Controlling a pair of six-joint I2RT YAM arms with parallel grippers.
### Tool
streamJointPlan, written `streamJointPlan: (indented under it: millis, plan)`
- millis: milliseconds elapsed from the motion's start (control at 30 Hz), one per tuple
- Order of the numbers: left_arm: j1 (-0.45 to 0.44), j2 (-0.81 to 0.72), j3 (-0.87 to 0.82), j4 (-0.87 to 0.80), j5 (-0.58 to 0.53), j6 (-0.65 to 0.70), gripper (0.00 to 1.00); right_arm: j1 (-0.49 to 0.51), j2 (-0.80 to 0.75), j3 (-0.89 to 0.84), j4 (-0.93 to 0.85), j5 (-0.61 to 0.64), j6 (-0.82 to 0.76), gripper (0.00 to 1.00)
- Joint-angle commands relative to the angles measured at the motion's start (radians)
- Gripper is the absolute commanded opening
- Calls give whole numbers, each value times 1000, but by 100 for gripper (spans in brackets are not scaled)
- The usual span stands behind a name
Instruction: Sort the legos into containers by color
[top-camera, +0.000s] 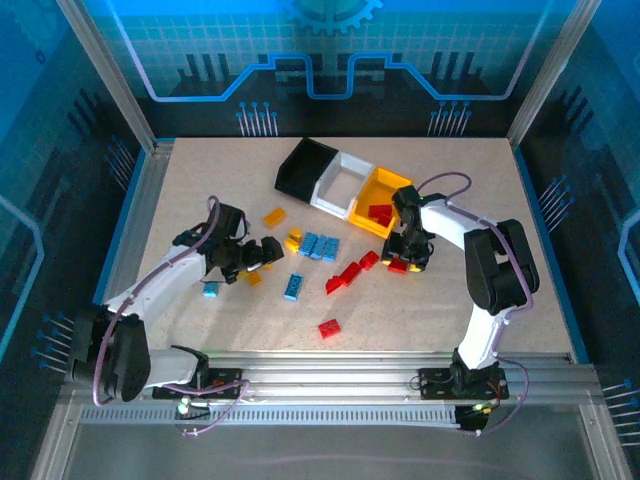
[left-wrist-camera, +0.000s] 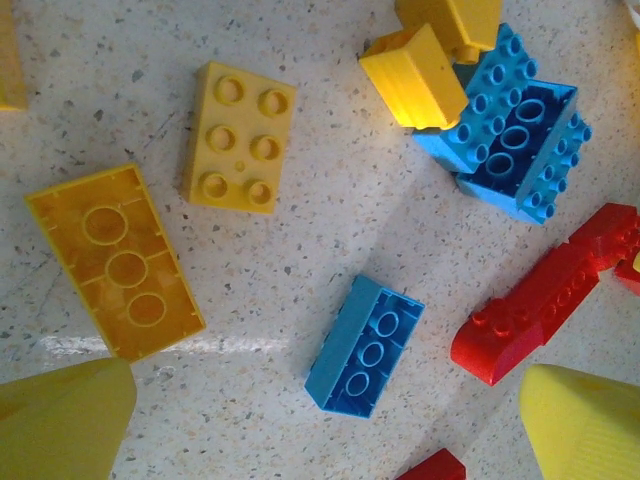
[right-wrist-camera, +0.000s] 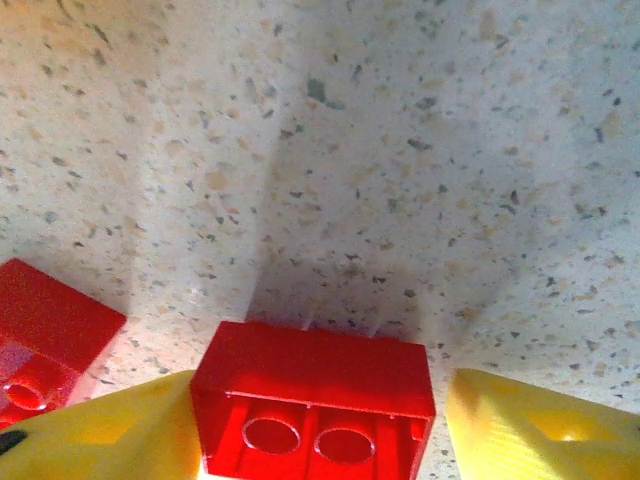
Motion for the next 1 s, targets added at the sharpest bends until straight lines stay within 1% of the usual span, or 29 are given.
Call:
streamJointPlan:
  millis: [0,200,333,533,767,967]
  plan:
    - [2,-31,-21,4,27,-13,99,-7,-11,-9,-19,17,-4,66]
    - [1,-48,-31,1,26,-23,99,-1,19,6,-16,14,-7,65]
    - [2,-60,-39,-2,22,-29,99,-2,25,8,-16,14,-11,60]
    - [2,-68,-46,8,19,-42,99,-3,-13,15,-34,21,-28,51]
    - [0,-59,-54,32,23,-58,99,-12,-119,66,-100,29,-45,50]
    - [-1,-41,-56,57,38,-72,99,-21,-157,202,-161,9,-51,50]
